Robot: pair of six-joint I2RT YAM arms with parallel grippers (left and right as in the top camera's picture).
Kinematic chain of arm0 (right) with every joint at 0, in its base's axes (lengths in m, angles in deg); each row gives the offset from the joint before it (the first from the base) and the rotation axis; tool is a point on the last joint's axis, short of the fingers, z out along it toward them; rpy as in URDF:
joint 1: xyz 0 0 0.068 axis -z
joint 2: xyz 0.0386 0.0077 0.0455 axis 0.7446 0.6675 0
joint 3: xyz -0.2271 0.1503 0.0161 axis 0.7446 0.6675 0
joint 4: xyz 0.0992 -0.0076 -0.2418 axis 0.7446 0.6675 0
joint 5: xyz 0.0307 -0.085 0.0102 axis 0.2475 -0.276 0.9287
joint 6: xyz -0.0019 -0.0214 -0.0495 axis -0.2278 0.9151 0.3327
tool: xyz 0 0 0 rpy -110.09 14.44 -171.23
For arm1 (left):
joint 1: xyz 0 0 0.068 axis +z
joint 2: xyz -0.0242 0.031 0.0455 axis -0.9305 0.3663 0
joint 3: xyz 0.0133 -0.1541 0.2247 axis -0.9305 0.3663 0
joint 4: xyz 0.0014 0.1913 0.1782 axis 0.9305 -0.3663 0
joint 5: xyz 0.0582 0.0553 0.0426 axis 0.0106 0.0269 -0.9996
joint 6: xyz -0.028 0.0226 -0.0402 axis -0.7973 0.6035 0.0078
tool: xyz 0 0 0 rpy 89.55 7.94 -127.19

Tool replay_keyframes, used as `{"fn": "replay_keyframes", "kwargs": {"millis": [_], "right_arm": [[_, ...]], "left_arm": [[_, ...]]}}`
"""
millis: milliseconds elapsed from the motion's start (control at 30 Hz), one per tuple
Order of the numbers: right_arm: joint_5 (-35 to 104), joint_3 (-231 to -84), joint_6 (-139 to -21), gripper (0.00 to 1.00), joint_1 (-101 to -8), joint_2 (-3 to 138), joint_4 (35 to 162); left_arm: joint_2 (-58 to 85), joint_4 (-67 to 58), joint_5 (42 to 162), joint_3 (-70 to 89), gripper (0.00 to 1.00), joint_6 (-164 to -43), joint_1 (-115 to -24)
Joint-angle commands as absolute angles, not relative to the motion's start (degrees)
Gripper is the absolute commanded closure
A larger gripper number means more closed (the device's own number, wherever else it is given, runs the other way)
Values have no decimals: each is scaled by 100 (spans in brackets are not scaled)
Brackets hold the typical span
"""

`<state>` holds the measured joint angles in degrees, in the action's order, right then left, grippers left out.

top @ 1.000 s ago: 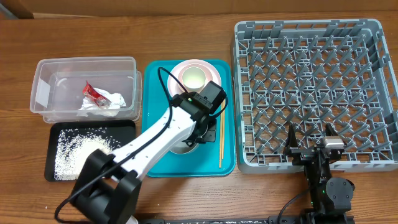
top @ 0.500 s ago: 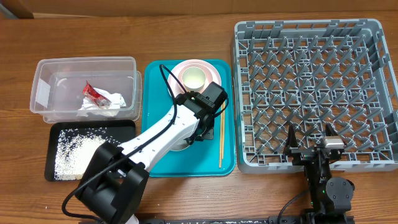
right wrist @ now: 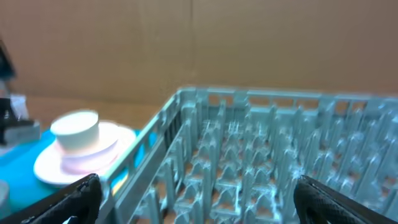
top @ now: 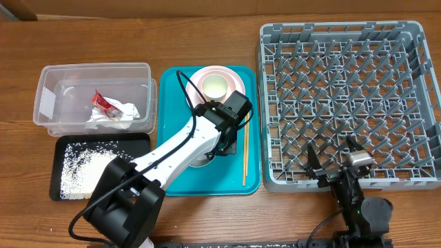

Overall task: Sort waste into correct bins and load items into the dishwasher
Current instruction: 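Carry the empty bowl back and set it on the teal tray, then raise the left arm away and reach the right gripper toward the chopsticks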

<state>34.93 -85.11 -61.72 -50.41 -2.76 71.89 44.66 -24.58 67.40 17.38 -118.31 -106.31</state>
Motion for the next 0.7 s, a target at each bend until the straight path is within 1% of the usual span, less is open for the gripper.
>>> {"fn": "replay_keyframes", "kwargs": {"millis": [0, 67, 200, 300, 433, 500, 533, 567, 667], "right_arm": [[3445, -8992, -6188, 0, -5030, -319, 7495], [3415, -9407, -6312, 0, -5030, -252, 7836], [3467, -10485, -7213, 0, -5034, 194, 8094], [3548, -11534, -7420, 0, -5034, 782, 8513], [3749, -13099, -7564, 0, -5037, 1893, 9862], [4088, -13750, -7564, 0, -5037, 2476, 10609], [4335, -14111, -7564, 0, -5037, 2830, 11060], [4551, -14395, -7564, 0, -5037, 3136, 11423], [4993, -15123, -7564, 1, -5037, 4037, 12452]], "left_arm": [[4549, -2432, 6620, 1662, 71, -11881, -10631], [4549, -2395, 6622, 1662, 70, -11881, -10631], [4534, -2285, 6626, 1640, 70, -11883, -10629], [4468, -2384, 6624, 1439, 69, -11881, -10629], [4313, -2628, 6626, 897, 68, -11879, -10537], [4232, -2760, 6690, 523, 61, -11881, -10410], [4197, -2834, 6740, 329, 61, -11881, -10327], [4169, -2934, 6812, 82, 58, -11879, -10207], [4127, -3299, 7002, -637, 58, -11876, -9763]]}}
